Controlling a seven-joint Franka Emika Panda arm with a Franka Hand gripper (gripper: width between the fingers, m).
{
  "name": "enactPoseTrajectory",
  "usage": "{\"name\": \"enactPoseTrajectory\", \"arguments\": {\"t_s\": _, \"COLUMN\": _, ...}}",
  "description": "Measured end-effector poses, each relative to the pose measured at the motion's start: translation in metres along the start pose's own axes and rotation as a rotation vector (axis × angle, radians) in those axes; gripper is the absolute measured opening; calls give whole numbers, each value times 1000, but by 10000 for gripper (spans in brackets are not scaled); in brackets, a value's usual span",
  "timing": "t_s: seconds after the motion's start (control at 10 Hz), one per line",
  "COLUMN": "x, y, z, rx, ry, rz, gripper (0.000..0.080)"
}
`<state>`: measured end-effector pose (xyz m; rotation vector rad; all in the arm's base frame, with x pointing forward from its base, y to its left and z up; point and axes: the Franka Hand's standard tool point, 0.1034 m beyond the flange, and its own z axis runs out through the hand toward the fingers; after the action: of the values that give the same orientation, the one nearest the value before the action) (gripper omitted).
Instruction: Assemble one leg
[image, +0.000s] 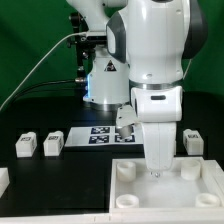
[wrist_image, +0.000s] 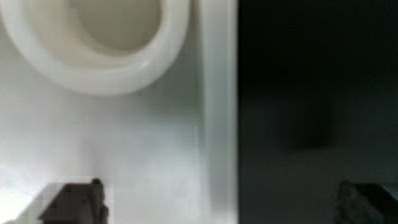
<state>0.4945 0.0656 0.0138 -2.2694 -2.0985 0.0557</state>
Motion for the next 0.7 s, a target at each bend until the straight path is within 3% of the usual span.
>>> {"name": "enactPoseTrajectory", "arguments": {"t_s": 0.3, "x": -1, "y": 0, "z": -6, "rx": -7, "ry": -1, "rz": 41, "gripper": 649}}
{"name": "enactPoseTrajectory", "arguments": {"t_s": 0.5, "x": 1, "y": -3, "z": -23, "rx": 17, "ry": -17, "rz": 102, "gripper": 649}}
{"name": "enactPoseTrajectory", "arguments": {"t_s": 0.7, "x": 30, "y": -11, "z": -35, "rx": 10, "ry": -7, "rz": 355, "gripper": 649}}
